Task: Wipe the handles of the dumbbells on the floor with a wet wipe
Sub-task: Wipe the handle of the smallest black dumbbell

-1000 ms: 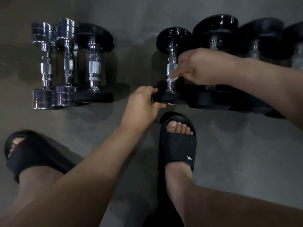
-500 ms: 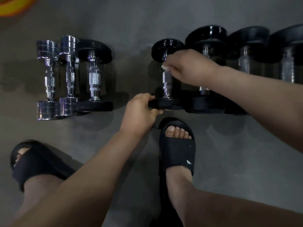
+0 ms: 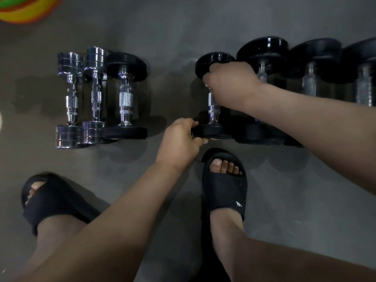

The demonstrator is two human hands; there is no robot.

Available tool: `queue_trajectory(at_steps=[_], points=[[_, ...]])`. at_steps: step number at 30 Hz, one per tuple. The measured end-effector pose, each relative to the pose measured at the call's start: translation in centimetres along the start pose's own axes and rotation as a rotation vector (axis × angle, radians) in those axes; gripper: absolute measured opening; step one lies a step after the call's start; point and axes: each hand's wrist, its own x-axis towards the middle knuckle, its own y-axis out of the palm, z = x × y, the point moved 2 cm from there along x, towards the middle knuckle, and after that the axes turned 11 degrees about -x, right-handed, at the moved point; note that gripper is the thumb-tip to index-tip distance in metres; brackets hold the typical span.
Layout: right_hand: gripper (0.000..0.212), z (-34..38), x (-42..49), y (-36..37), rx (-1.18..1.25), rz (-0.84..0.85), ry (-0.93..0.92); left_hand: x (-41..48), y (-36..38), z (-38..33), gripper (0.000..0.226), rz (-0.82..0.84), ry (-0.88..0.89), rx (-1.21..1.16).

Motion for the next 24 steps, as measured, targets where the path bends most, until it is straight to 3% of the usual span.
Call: queue_trajectory(at_steps=[4, 8, 10, 13, 16, 19, 24], points=[[0.021, 0.5, -1.6, 0.6, 0.060, 0.025, -0.166, -0.1, -0.2, -0.2, 0.050, 0.012, -0.018, -0.012], [0.024, 0.3, -3.2, 1.2, 0.376, 0.194, -0.287, -0.7, -0.6, -0.1, 0.047, 0.068, 0.059, 0.024], [0.019, -0.5, -3.6, 1.5, 0.569, 0.265, -0.220, -1.0, -1.2, -0.1, 0.051, 0.147, 0.087, 0.044], [0.014, -2.1, -4.0, 2.2, 0.906, 0.228, -0.011, -0.8, -2.3, -0.4, 0.059, 0.155, 0.047, -0.011], [0.008, -2.9, -4.3, 2.3, 1.200, 0.165, 0.086, 0.5, -3.0, -1.0, 0.034, 0.021, -0.036, -0.193], [0.007, -2.2, -4.1, 2.6, 1.263, 0.161, 0.079, 2.4, -3.1, -1.8, 0.014, -0.081, -0.116, -0.377], [0.004, -1.0, -3.6, 2.5, 1.378, 0.073, 0.140, 4.4, -2.3, -2.6, 0.019, -0.040, -0.191, -0.571]])
